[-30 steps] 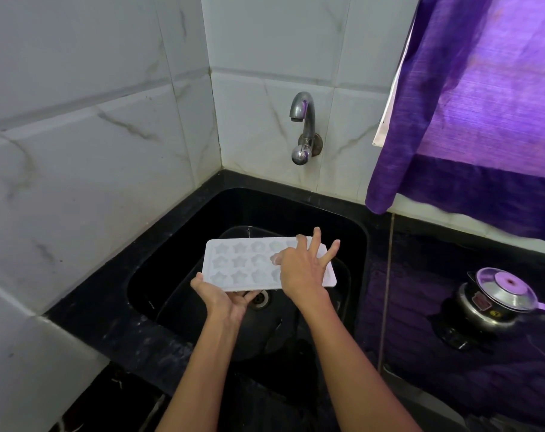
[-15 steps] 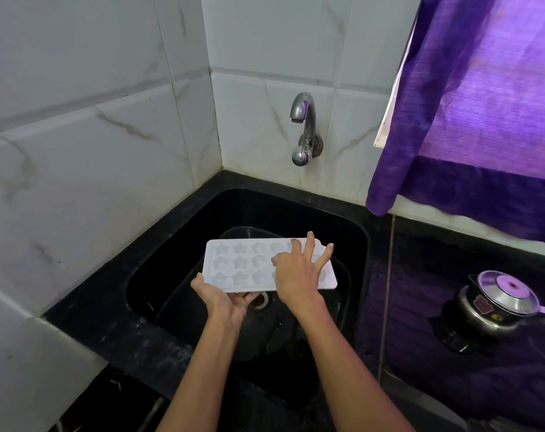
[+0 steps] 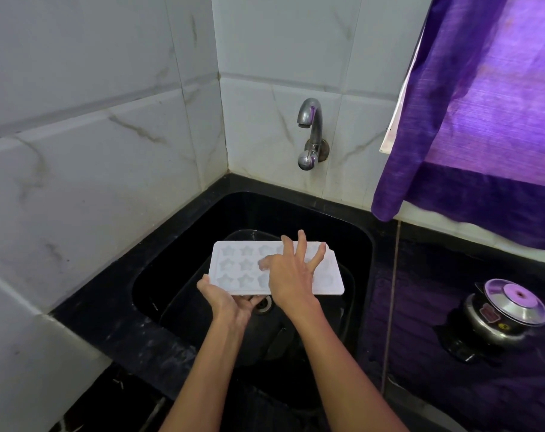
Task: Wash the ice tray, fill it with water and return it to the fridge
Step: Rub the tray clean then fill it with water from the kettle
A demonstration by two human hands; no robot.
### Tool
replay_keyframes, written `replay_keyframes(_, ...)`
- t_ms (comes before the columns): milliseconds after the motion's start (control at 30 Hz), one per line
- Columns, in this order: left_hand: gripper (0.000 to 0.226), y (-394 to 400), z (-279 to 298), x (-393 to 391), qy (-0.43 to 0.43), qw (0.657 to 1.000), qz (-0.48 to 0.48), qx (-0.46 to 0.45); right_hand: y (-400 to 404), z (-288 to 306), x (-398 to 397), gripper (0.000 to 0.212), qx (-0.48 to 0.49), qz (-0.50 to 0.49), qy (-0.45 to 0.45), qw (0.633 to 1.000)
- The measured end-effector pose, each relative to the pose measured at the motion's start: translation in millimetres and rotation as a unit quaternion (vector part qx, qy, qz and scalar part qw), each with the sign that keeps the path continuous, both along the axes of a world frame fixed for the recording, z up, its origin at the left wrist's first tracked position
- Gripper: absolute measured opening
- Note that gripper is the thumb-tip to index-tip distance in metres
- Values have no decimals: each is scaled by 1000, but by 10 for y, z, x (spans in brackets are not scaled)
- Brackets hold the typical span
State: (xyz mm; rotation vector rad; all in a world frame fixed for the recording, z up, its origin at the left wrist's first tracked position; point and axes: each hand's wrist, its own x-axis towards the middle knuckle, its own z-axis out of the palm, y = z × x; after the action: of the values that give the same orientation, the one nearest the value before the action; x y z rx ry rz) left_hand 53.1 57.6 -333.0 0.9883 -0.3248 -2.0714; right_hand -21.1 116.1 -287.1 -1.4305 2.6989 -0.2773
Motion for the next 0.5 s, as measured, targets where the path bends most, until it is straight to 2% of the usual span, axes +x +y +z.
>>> replay_keyframes(133,56,13,-10,10,0,1000,3,-1,18,3,32,47,22,7,1,1000)
replay_keyframes(500,57,26,-23,2,-5,1000,1,3,17,-1,54,36,35,1,22,999)
